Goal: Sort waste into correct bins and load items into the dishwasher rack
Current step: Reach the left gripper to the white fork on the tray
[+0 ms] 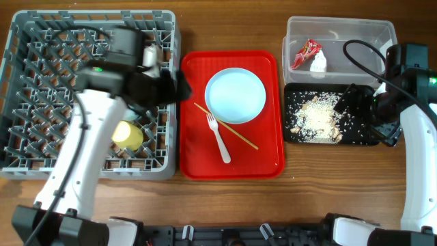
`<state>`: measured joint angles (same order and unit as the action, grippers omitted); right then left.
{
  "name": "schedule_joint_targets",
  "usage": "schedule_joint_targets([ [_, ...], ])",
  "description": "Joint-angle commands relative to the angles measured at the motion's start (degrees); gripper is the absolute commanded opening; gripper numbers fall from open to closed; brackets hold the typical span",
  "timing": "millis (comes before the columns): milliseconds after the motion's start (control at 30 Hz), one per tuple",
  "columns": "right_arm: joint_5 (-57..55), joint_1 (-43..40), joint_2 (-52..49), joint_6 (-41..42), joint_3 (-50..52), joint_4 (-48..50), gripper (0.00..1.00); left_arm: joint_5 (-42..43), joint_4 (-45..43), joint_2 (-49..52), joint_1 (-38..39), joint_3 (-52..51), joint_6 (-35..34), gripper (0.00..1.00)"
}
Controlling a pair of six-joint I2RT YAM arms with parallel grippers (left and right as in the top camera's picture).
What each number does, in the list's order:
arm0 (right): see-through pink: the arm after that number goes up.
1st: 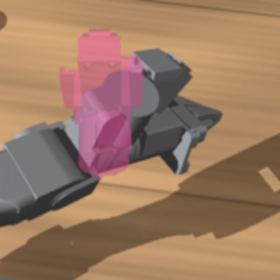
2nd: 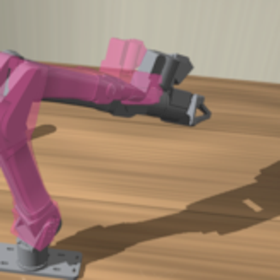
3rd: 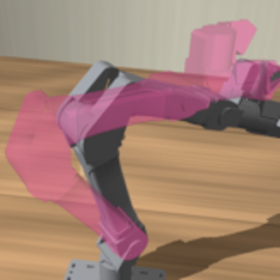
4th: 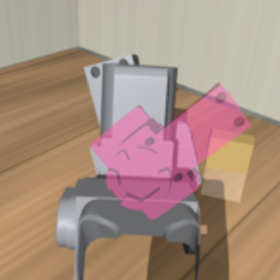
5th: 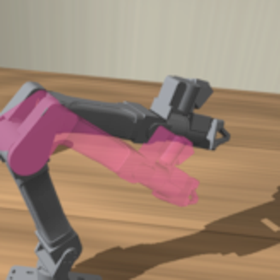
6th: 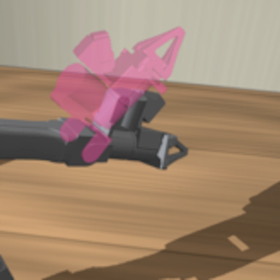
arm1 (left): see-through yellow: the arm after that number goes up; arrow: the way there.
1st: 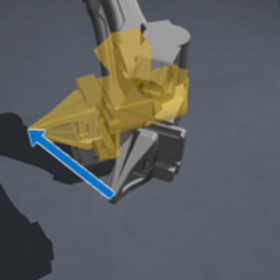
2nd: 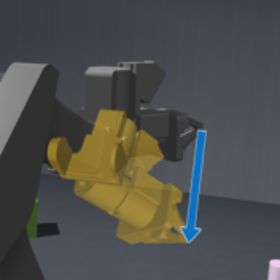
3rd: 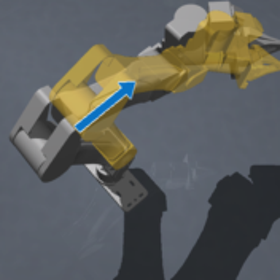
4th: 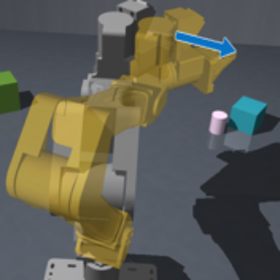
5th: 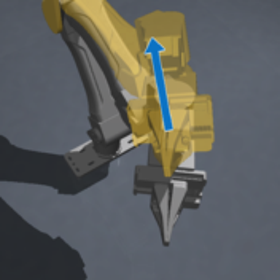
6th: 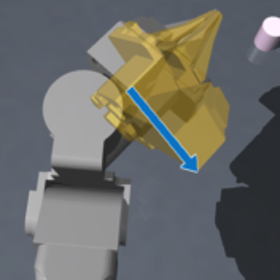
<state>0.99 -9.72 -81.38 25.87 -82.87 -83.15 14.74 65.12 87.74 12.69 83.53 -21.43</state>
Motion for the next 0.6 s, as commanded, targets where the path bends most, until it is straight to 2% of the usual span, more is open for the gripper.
schedule_joint_targets([
  [0,-1.0,-0.1,0.6,-0.4,-0.3,0.0,1.0,-11.4,-2.3,-0.3,8.9,-3.8,-11.7,1.0],
  [67,-1.0,-0.1,0.6,-0.4,-0.3,0.0,1.0,-9.2,-5.8,-0.3,12.8,-5.6,-14.0,1.0],
  [167,-1.0,-0.1,0.6,-0.4,-0.3,-0.1,1.0,-8.8,-9.5,-0.3,17.3,-7.7,-13.9,1.0],
  [300,-1.0,-0.1,0.6,-0.4,-0.3,0.0,1.0,-14.0,-14.0,-0.2,21.9,-11.6,-14.7,1.0],
  [400,-1.0,-0.1,0.6,-0.4,-0.3,-0.1,1.0,-18.2,-14.8,0.8,22.9,-13.9,-19.9,1.0],
  [567,-1.0,-0.1,0.6,-0.3,-0.3,-0.1,1.0,-18.3,-16.8,4.9,23.1,-17.4,-22.4,1.0],
])
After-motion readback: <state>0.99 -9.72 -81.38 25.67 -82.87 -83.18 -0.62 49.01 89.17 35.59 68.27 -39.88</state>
